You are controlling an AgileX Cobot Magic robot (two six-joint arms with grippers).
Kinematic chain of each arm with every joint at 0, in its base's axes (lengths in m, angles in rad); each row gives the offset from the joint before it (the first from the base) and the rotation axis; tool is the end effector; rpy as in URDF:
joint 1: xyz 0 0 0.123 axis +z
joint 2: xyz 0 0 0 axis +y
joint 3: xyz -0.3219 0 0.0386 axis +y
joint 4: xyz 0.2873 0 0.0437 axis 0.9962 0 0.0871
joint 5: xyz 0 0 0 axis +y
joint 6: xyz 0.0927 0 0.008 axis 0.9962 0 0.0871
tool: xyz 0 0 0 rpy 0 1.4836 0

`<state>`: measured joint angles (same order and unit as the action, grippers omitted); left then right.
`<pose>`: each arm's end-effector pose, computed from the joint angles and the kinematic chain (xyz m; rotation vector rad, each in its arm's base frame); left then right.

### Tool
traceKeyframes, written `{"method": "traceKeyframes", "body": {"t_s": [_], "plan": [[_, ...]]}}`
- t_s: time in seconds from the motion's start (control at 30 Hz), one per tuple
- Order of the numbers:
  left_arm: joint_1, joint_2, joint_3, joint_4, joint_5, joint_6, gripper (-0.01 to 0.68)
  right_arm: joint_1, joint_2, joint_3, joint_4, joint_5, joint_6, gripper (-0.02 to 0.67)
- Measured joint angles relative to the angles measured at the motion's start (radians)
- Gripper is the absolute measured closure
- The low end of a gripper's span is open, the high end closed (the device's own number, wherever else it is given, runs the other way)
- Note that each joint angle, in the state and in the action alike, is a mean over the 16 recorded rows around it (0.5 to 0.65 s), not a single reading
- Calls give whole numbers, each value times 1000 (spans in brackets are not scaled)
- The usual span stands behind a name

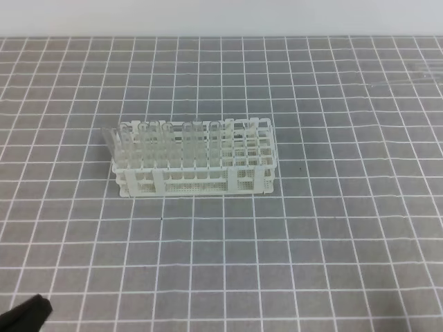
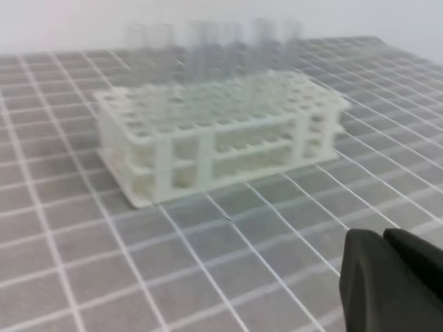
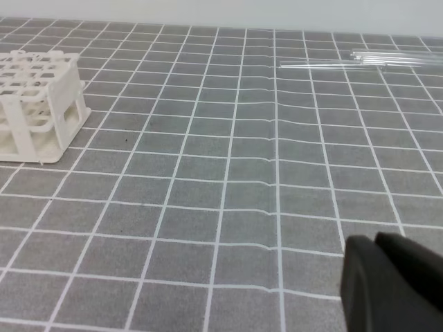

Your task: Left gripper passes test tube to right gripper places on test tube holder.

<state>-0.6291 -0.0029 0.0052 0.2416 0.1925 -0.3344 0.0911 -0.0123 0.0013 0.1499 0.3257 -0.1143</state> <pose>0.0493 -0.0306 0.1941 0.4125 1.6474 -0.5081 0.0544 0.0094 0.1837 -0.0910 1.7941 0.1280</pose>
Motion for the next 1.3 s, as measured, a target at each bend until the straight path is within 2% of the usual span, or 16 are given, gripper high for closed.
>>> {"method": "traceKeyframes", "body": {"t_s": [0.1,0.43,0.6,0.73,0.83,1.3], "plan": [[71,0,-1,3,-33,-1,675,0,0,0,0,0,0,662],[405,-9,3,5,-146,-70,675,0,1,0,0,0,0,662],[513,-11,2,8,-154,-112,675,0,1,0,0,0,0,662],[550,-15,3,6,-148,-128,675,0,1,0,0,0,0,662],[557,-11,2,-35,-135,-81,675,0,1,0,0,0,0,662],[559,-17,3,-398,35,408,675,-2,1,0,1,0,0,662]]}}
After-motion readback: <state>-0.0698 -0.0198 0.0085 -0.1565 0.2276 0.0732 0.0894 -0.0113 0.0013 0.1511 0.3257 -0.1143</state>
